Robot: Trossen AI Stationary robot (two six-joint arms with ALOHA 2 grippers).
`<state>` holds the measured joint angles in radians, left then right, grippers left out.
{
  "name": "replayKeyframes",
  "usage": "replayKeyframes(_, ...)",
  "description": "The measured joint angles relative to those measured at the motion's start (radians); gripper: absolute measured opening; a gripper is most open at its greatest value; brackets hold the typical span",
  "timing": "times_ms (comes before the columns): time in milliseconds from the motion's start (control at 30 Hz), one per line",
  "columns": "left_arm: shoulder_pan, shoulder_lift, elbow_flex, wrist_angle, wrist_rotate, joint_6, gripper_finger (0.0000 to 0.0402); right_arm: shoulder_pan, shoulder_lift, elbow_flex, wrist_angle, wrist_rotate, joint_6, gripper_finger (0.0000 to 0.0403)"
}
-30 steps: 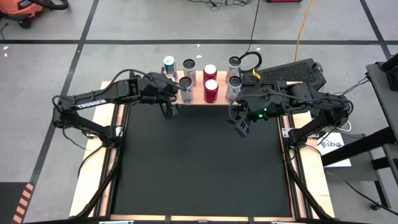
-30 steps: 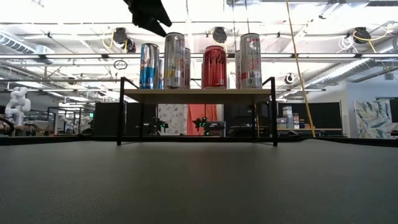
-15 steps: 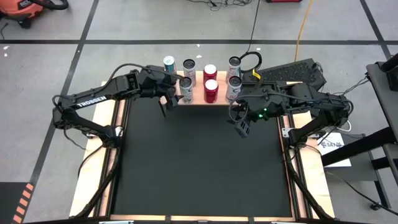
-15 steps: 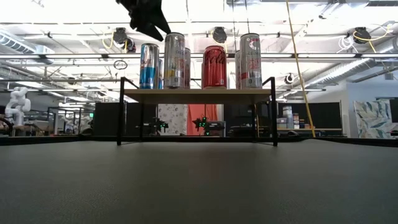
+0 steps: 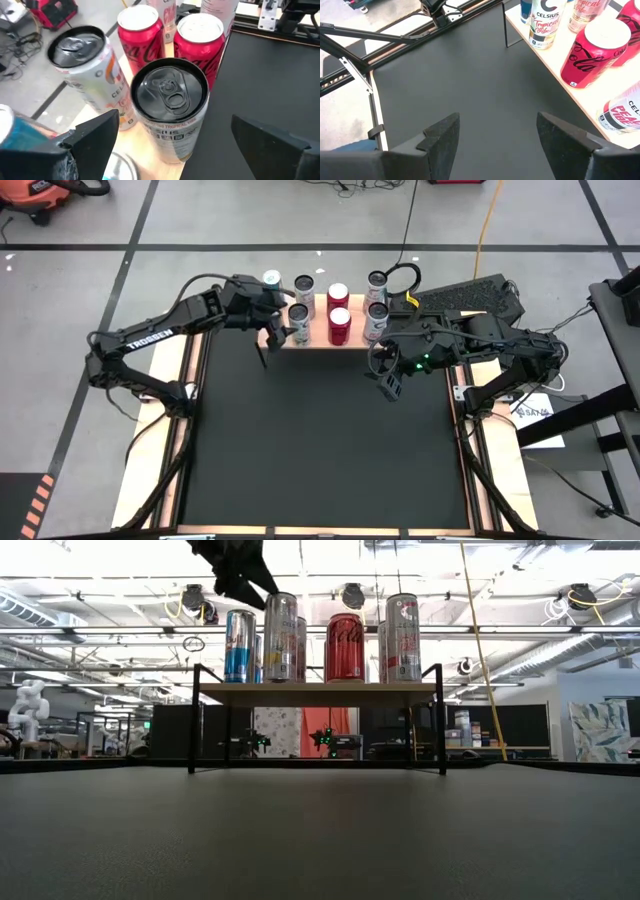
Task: Place canned beverage on shelf
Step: Put the white orange soda can on the shelf aligned with the other white orange soda can
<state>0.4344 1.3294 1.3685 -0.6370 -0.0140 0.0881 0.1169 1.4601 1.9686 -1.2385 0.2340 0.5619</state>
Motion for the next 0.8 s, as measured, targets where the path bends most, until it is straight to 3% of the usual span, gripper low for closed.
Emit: replayKeyframes(800, 0.043, 0.077, 0.0, 0.056, 0.074, 0.025, 0.0389, 0.0, 0.0, 0.0, 0.0, 0.0, 0.001, 0.0247)
